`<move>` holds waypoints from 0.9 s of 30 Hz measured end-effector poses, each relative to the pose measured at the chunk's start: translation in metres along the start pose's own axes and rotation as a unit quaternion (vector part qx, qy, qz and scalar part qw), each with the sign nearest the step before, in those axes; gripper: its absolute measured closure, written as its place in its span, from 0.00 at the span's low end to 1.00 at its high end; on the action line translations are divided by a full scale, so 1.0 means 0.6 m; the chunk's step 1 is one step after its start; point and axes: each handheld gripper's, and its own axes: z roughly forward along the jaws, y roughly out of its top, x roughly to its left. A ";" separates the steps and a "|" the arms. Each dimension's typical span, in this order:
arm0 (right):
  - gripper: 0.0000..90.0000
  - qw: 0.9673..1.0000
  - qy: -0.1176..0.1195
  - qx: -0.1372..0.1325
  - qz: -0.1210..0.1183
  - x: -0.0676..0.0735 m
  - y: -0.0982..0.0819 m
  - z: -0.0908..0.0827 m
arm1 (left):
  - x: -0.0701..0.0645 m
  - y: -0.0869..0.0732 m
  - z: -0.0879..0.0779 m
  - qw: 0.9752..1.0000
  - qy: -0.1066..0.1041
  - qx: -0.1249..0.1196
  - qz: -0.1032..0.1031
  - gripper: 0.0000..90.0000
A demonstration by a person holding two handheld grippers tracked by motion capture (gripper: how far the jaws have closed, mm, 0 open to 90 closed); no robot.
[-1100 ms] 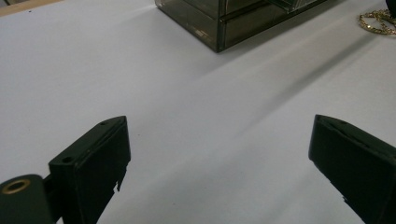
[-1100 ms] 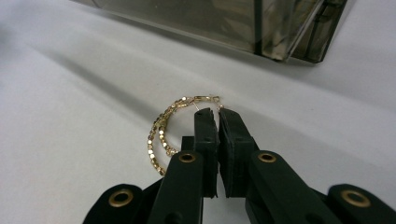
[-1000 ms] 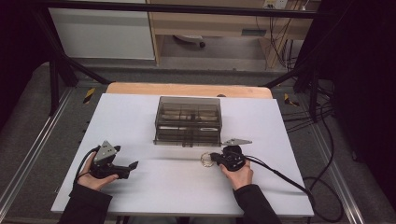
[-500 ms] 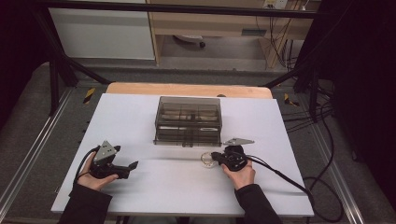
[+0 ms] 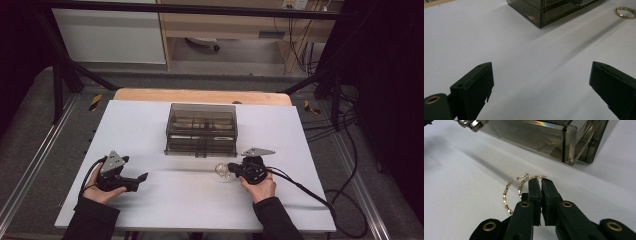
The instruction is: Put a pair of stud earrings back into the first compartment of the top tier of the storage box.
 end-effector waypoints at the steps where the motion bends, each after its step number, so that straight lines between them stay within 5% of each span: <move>1: 0.97 1.000 0.000 0.000 0.000 0.001 0.000 -0.001 | 0.000 0.000 0.000 1.000 0.000 0.000 0.000 0.06; 27: 0.97 0.999 0.014 -0.009 -0.028 0.024 0.014 -0.026 | 0.000 0.000 0.000 1.000 0.000 0.000 0.000 0.06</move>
